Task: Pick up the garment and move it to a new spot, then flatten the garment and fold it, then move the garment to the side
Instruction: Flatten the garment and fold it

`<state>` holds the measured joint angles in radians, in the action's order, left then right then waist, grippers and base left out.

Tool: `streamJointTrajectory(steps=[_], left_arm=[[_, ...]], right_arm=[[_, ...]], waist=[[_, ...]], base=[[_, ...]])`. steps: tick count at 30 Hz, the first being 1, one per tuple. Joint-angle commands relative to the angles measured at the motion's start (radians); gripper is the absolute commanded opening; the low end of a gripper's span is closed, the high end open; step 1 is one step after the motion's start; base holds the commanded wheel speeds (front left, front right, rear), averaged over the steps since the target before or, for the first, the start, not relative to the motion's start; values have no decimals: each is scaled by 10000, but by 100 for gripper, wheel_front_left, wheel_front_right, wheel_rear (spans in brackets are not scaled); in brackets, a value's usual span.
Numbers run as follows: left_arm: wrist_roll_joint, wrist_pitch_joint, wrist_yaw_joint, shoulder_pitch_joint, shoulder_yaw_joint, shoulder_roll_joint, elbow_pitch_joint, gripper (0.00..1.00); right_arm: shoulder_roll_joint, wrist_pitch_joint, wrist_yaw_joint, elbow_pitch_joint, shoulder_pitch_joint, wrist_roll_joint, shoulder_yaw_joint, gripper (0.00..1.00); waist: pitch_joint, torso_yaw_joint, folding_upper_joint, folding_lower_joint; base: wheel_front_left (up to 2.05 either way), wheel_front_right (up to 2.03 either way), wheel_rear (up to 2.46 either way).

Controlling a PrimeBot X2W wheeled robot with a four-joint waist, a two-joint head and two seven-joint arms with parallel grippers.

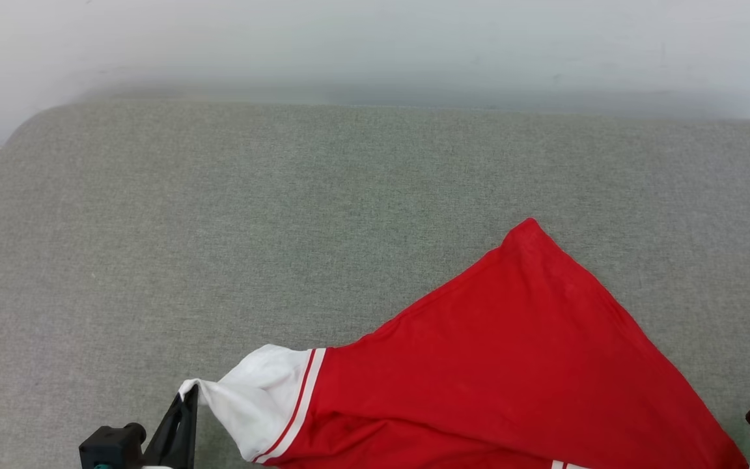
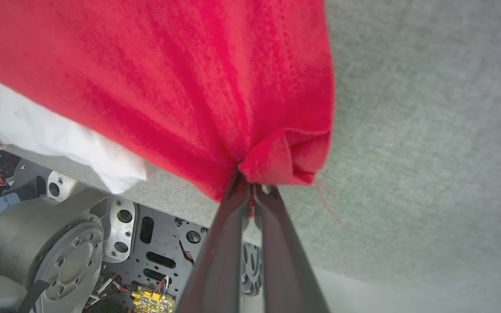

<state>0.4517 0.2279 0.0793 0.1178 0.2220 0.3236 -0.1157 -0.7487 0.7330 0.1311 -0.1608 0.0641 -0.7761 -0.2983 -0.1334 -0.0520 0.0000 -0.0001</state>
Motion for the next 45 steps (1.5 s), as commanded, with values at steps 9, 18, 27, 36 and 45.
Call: streamJointTrajectory(steps=[9, 18, 27, 36, 45], left_arm=[[15, 130, -23, -31, 26, 45, -70, 0], [-173, 117, -22, -336, 234, 52, 100, 0], [-372, 106, -85, -899, 580, -77, 233, 0], [-521, 198, -176, -1425, 884, -353, 215, 0], [-644, 300, -284, -1946, 1096, -619, 174, 0]], right_arm=[[549, -1433, -10, 640, -886, 412, 1373, 100], [807, -1808, -8, 1655, -3077, 1031, 1743, 100], [725, -480, -8, 1781, -5939, 1334, -94, 100], [435, 1626, -10, 474, -8118, 1004, -2512, 100], [635, 2297, -10, -1129, -9312, 1090, -3946, 100]], waist=[[186, 3, 0, 1], [-140, -315, 0, 1], [-768, -838, 0, 1], [-1517, -1419, 0, 1], [-2291, -1824, 0, 1]], base=[[0, 0, 0], [0, 0, 0], [0, 0, 0], [0, 0, 0], [0, 0, 0]])
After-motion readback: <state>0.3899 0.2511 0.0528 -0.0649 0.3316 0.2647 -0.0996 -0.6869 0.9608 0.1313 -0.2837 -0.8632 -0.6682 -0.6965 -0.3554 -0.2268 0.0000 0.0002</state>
